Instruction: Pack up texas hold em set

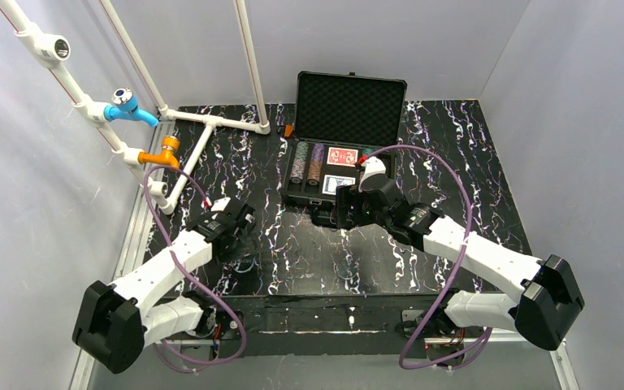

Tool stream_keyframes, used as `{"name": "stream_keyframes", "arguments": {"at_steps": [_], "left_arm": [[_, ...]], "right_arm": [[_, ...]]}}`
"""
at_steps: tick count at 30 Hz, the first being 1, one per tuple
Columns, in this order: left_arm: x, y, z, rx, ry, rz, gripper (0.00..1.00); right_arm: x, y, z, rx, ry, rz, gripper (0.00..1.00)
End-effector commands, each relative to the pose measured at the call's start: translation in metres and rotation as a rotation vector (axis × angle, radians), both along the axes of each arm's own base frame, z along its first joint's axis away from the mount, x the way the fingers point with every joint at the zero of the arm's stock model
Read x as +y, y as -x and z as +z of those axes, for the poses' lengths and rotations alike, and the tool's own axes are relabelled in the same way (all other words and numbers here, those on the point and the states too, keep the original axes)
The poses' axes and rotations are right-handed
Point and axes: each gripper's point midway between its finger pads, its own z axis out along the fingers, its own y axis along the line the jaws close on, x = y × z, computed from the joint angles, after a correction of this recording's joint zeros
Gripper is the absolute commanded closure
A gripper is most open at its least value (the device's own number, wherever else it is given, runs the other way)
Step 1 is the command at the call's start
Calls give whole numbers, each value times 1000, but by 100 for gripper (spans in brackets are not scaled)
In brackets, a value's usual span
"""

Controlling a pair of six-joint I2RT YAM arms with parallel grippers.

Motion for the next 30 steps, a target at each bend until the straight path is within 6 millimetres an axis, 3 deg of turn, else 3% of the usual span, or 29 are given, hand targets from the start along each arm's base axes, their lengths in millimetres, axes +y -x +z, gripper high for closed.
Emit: {"name": "stream_keyframes", "arguments": {"at_steps": [1,24,30], "left_arm": [[-8,0,-15,39,65,19,6],[-4,11,-50,136,61,25,32],[-6,11,-55,158,62,7,30]], "right_arm": [[-1,0,8,-21,-13,1,2],[5,-1,-1,1,-7,10,2],[5,-1,-1,3,-8,10,2]]}}
